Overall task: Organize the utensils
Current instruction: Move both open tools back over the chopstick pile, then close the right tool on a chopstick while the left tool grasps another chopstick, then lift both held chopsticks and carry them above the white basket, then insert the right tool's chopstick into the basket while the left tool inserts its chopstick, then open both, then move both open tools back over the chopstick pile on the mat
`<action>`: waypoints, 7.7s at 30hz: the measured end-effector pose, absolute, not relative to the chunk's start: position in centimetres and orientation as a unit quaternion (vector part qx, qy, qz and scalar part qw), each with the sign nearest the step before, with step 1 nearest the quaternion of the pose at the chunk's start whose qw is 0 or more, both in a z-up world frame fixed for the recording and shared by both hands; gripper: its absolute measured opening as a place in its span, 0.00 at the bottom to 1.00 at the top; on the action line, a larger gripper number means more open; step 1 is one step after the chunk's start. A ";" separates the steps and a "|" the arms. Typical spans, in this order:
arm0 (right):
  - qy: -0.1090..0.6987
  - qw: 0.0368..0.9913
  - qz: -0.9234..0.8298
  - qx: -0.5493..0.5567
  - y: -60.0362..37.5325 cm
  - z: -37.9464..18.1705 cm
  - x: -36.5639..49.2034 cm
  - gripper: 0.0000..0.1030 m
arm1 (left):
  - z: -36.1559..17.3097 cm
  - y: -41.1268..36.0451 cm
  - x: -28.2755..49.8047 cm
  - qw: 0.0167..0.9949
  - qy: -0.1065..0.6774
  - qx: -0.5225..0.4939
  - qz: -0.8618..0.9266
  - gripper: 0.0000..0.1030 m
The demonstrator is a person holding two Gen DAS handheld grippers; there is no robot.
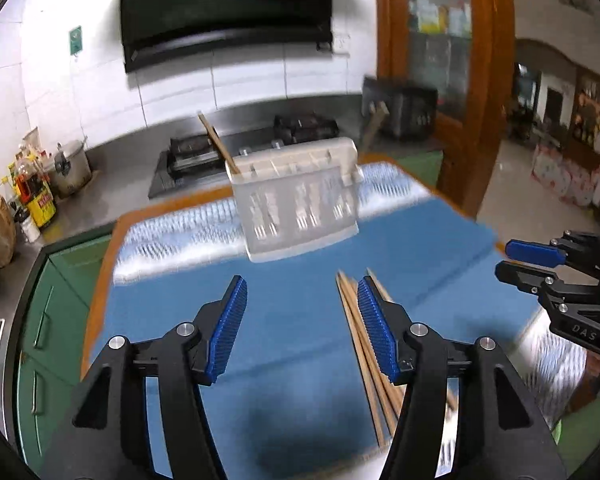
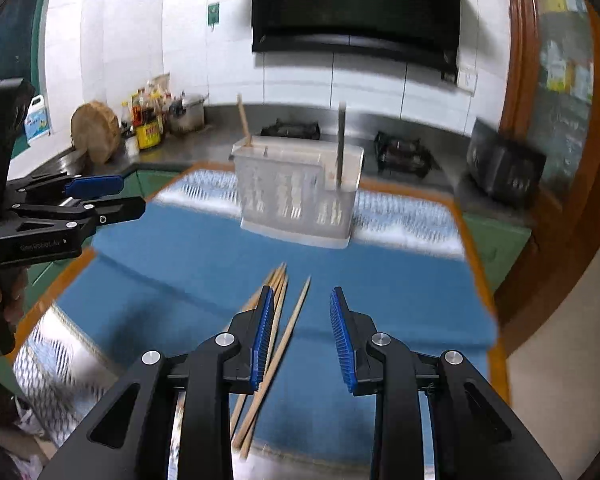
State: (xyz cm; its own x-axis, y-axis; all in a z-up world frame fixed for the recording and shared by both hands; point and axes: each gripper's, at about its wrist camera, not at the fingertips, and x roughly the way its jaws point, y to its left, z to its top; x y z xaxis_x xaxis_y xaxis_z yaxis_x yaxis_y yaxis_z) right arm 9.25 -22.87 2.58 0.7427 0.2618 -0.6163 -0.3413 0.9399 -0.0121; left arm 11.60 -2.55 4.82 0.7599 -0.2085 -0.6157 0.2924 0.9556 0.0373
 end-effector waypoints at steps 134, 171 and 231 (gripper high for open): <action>0.248 0.946 0.211 -0.003 -24.2 9.3 10.2 0.07 | 2.9 -1.4 12.8 0.930 0.325 -0.035 -0.168 0.05; 0.297 0.934 0.158 -0.119 -20.7 12.4 29.3 0.07 | 21.9 -0.8 27.2 0.977 0.170 -0.018 -0.131 0.05; 0.431 0.885 0.179 0.001 -20.9 -8.4 7.1 0.11 | 3.5 2.3 7.9 0.950 0.292 -0.024 -0.108 0.36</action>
